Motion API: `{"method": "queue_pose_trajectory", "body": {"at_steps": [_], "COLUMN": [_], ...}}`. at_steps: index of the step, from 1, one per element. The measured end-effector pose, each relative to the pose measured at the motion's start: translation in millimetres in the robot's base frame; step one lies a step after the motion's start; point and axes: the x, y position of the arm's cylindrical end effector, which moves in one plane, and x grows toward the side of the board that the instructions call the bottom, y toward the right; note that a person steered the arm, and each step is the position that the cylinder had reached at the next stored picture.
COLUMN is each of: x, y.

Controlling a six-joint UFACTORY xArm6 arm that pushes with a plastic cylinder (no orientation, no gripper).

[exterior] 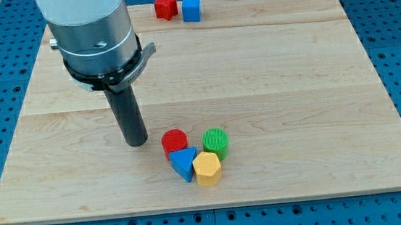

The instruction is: Slide the red circle along with the green circle slightly right

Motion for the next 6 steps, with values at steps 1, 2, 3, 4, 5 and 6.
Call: {"method": "queue_pose_trajectory", "body": {"at_steps": [1,2,3,4,5,6], "x": [1.0,1.0,1.0,1.0,-0.6,-20.9], "y": [12.4,31.7,54.7,64.8,64.2,63.5]}}
